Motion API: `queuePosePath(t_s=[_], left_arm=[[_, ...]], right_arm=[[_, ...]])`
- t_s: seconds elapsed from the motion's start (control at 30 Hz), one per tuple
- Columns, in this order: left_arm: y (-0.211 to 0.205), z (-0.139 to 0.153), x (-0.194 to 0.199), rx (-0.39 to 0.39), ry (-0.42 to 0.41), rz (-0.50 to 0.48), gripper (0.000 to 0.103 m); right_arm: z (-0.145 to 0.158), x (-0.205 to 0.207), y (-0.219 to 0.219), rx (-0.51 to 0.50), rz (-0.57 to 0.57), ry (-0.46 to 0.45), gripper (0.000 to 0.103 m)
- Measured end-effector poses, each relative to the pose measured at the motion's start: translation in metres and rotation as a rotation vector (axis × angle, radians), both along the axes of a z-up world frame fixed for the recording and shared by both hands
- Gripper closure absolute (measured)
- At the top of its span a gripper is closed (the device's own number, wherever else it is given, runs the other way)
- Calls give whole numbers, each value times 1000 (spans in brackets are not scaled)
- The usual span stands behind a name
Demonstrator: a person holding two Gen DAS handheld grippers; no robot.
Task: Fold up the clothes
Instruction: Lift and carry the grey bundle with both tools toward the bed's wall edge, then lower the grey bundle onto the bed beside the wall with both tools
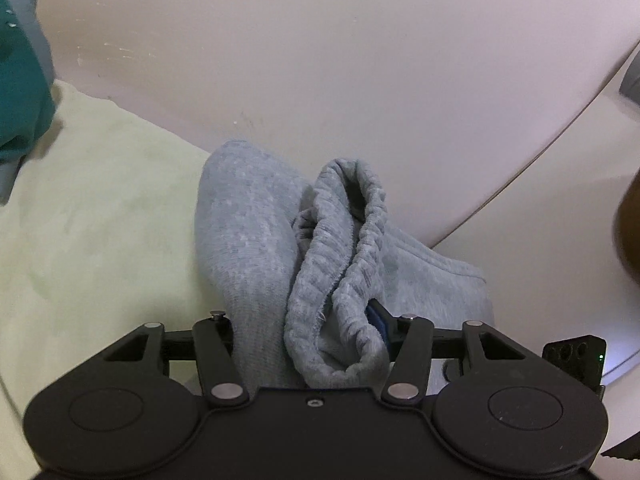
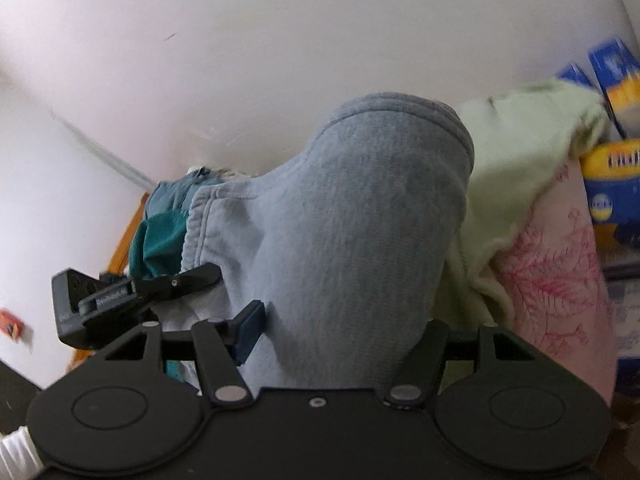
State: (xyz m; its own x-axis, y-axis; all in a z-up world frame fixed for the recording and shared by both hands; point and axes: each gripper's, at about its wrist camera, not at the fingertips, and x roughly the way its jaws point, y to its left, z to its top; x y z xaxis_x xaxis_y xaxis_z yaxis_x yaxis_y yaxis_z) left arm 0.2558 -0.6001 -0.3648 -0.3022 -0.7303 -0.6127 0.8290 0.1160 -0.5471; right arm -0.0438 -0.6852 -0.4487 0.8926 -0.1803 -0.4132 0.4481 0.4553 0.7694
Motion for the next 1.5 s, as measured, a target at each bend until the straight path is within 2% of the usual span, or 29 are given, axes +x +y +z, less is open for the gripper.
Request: queuePosePath(t_s=[0.13, 0.3, 0.4, 0.5, 0.57, 0.63, 0.77, 0.83, 0.87, 1.0, 1.3, 1.5], left_arm=[[-15, -25, 12, 60, -23, 9, 47], [-20, -51, 22, 84, -20, 32, 43], [-23, -64, 25, 92, -30, 50, 34], [-30, -72, 24, 118, -31, 57, 23], [-36, -75, 22, 129, -39, 56, 22], [-40, -74, 20, 137, -62, 53, 21], [-40, -71, 5, 155, -114, 60, 17], [-37, -62, 14, 176, -140, 78, 10], [-34, -58, 9, 196, -147, 99, 7], [-27, -50, 2, 239, -151, 149, 7], [-18, -49, -6, 229, -174, 259, 6], [-9, -36, -7, 267, -183, 323, 5]], right_arm=[[-19, 12, -8, 2, 5, 31, 43], [-32, 22, -13, -24, 15, 78, 45], [-34, 24, -12, -39, 19, 101, 45], [-37, 29, -8, -70, 12, 135, 41], [-17, 30, -8, -96, 5, 150, 35], [-2, 29, -5, -117, 2, 164, 30], [6, 33, 3, -178, -19, 227, 17], [7, 35, 5, -192, -24, 251, 5], [8, 36, 6, -197, -24, 257, 4], [8, 27, 8, -223, -23, 275, 1], [16, 25, 16, -306, -36, 340, 1], [22, 30, 12, -351, 10, 381, 1]])
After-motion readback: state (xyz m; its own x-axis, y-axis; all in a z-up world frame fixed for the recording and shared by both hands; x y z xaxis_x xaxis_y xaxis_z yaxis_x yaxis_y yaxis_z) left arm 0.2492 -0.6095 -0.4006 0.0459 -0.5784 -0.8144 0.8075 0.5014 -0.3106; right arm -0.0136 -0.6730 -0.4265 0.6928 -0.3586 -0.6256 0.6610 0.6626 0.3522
